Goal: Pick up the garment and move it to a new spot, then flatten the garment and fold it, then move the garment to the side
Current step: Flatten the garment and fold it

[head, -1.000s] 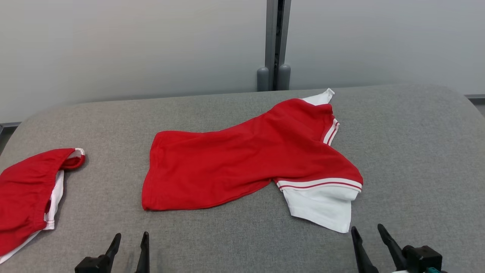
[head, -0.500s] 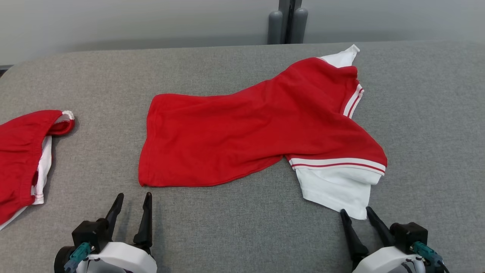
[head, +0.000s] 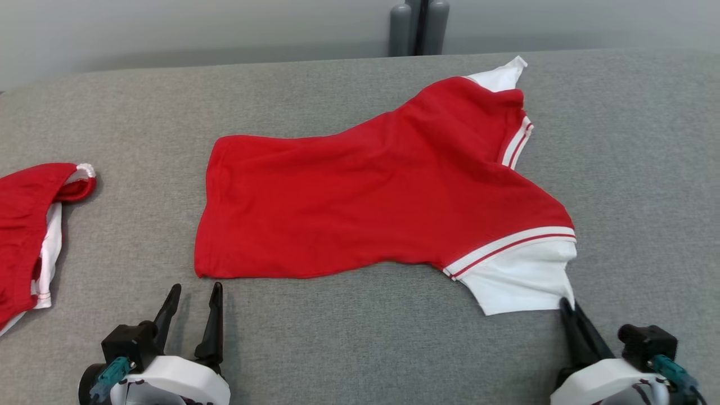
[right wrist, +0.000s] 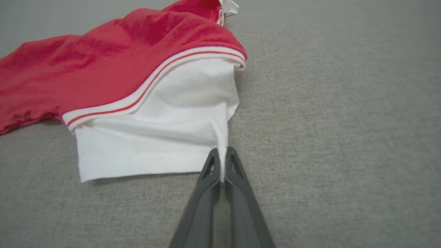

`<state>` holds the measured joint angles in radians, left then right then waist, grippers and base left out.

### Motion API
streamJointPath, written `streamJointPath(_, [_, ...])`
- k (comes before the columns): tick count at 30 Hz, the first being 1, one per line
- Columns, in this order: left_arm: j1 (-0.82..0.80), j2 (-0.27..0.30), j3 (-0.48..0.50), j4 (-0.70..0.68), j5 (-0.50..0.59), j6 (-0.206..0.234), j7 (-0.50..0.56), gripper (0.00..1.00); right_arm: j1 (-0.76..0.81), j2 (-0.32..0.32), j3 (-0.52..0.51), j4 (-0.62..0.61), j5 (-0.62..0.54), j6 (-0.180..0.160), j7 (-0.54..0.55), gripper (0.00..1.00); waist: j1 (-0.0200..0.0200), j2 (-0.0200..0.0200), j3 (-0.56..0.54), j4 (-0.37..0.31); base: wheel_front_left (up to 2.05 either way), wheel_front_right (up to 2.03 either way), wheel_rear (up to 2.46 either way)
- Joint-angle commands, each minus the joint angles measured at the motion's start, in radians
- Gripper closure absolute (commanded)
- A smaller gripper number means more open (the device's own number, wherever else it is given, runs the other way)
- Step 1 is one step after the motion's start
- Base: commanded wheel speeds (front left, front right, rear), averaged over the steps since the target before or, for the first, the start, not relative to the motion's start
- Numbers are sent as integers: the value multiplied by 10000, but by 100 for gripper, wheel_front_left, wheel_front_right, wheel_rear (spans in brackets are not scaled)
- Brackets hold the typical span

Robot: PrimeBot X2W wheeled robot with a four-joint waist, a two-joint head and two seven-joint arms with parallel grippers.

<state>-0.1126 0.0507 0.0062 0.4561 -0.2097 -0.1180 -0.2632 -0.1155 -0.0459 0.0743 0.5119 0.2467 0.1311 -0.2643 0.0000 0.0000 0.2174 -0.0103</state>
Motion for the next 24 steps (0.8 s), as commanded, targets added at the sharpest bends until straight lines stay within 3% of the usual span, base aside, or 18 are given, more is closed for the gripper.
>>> streamJointPath(1, [-47,27,60,42,-62,-30,-20,0,108,-86,-251,-165,-79,-4,-2,100,0,0,-52,-124,0,0,0])
streamJointPath(8, [67,17,167,406,-602,-61,-20,0,392,-88,-871,-713,-463,-4,-1,100,0,0,-126,-564,0,0,0])
streamJointPath(21, [-477,23,-379,707,-1396,-136,-20,0,237,-82,-542,-1076,-278,-4,-1,100,0,0,147,-966,0,0,0])
streamJointPath(22, [-486,22,-437,782,-1437,-136,-20,9,214,-84,-501,-1099,-252,-4,-1,100,0,0,157,-987,0,0,0])
streamJointPath(23, [-500,20,-480,844,-1462,-129,-20,60,190,-85,-477,-1123,-247,-4,-1,100,0,0,164,-1003,0,0,0])
streamJointPath(24, [-530,23,-496,885,-1482,-130,-19,100,162,-85,-465,-1148,-225,-4,-1,100,0,0,172,-1014,0,0,0])
